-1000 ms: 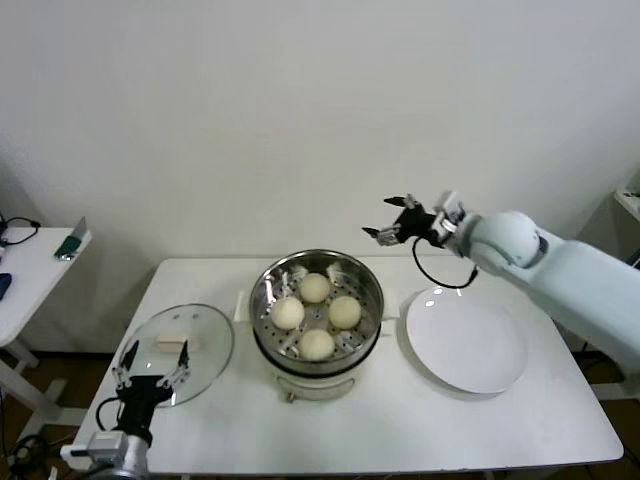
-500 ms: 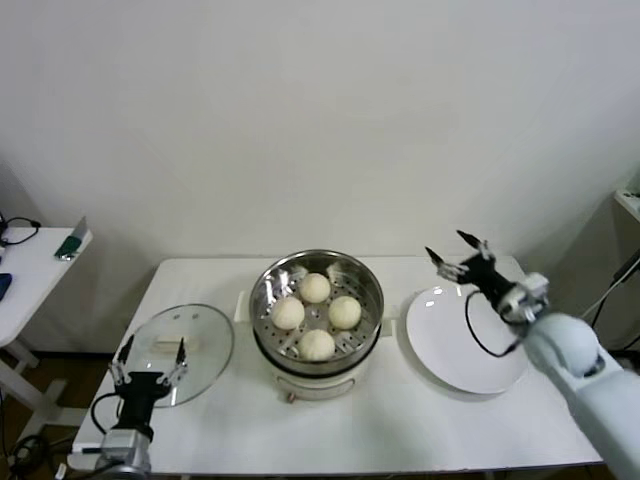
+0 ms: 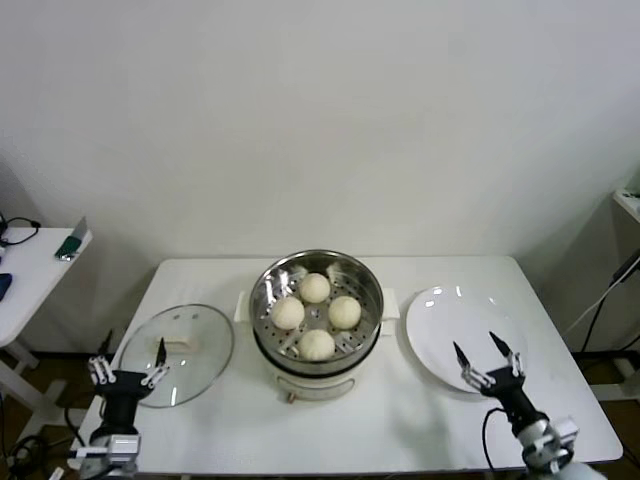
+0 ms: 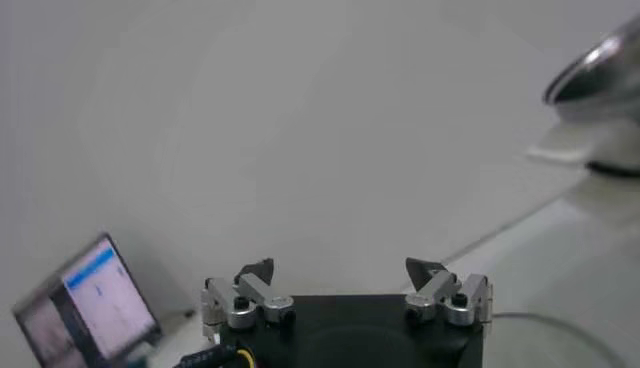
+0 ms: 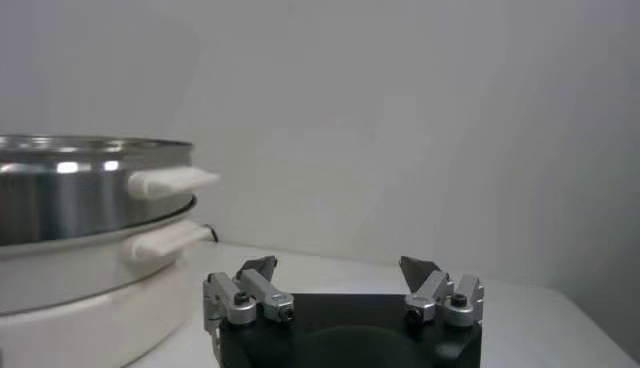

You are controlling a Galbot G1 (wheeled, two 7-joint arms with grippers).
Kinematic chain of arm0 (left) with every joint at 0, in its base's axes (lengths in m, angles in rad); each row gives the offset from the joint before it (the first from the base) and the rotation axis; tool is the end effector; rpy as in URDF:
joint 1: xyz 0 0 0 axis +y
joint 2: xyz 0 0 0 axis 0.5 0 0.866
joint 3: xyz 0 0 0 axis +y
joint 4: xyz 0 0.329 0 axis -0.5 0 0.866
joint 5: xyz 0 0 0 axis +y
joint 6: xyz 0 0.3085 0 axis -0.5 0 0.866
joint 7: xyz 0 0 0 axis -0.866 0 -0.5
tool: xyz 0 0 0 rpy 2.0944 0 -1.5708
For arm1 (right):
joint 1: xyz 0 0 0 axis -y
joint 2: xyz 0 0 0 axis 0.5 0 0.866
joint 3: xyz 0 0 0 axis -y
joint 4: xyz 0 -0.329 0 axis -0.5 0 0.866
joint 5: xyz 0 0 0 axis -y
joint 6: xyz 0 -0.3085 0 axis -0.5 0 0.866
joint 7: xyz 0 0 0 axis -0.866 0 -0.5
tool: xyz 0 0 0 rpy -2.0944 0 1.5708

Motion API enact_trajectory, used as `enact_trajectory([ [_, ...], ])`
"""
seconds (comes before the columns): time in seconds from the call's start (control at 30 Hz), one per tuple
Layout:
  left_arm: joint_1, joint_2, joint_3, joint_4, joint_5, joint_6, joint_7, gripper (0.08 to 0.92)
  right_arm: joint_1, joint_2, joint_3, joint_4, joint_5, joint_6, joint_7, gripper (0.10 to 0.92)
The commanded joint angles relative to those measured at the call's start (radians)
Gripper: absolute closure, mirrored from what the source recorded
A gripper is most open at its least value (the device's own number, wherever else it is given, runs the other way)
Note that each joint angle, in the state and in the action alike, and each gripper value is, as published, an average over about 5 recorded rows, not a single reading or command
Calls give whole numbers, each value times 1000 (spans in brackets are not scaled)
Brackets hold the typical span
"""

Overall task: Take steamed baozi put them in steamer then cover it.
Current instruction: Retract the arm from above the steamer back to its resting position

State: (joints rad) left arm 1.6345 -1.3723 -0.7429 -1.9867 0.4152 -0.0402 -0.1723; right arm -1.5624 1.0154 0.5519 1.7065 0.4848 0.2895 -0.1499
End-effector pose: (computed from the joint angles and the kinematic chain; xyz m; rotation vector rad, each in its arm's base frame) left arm 0.1250 0.1005 -0.3093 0.3250 -2.8678 -1.0574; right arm 0.1479 -0.1588 -0.3590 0.3308 -3.0257 0.0650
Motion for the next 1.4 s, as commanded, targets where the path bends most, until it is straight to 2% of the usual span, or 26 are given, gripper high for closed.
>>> enact_trajectory([
  [0.03,-14,75,-1,177,755,-74,-230,177,-131,186,54,-3,-89,131,9,203],
  [0.43,-117,44,33,411,970,-57,-305,177,-136,213,41,6,-87,147,14,203],
  [0.87,-251,47,59,566,985,-52,-285,177,-158,213,51,17,-85,161,14,203],
  [1.4,-379,81,88,672,996,-36,-270,177,-189,222,76,36,-84,168,15,203],
])
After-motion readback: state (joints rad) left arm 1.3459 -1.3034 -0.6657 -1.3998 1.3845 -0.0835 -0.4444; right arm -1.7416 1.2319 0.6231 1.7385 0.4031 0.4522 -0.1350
